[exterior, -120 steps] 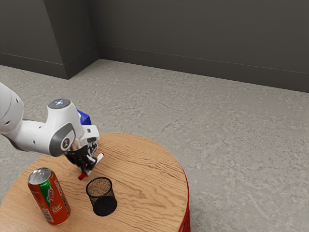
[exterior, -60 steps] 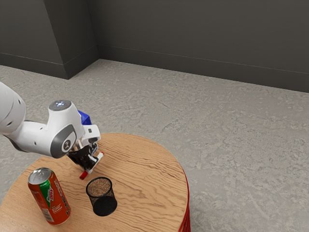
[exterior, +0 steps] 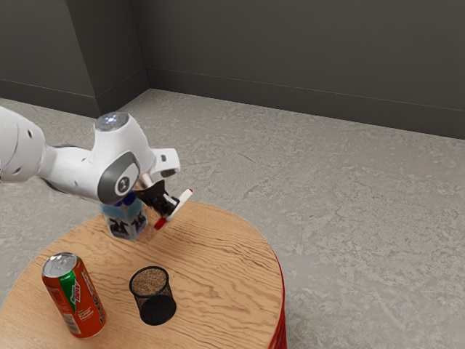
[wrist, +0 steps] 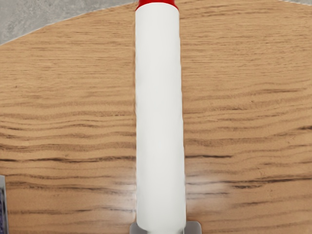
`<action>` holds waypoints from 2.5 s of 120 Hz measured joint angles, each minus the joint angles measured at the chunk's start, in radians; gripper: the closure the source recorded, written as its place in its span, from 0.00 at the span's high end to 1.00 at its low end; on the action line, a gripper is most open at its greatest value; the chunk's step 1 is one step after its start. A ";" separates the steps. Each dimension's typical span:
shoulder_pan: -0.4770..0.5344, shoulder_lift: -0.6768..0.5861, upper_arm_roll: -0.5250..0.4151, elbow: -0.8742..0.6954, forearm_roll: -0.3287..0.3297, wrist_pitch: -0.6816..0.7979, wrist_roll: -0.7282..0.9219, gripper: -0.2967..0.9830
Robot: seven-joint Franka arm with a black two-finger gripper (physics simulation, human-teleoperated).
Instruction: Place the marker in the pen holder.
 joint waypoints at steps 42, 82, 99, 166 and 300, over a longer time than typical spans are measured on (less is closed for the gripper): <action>-0.001 -0.015 -0.076 0.310 0.017 -0.522 -0.021 0.15; 0.004 -0.043 -0.086 0.415 0.009 -1.139 -0.042 0.15; 0.002 -0.033 -0.092 0.426 0.000 -1.311 -0.050 0.15; -0.053 -0.055 -0.115 0.362 -0.035 -1.526 -0.069 0.15; -0.038 -0.011 -0.112 0.485 0.022 -1.309 0.006 0.57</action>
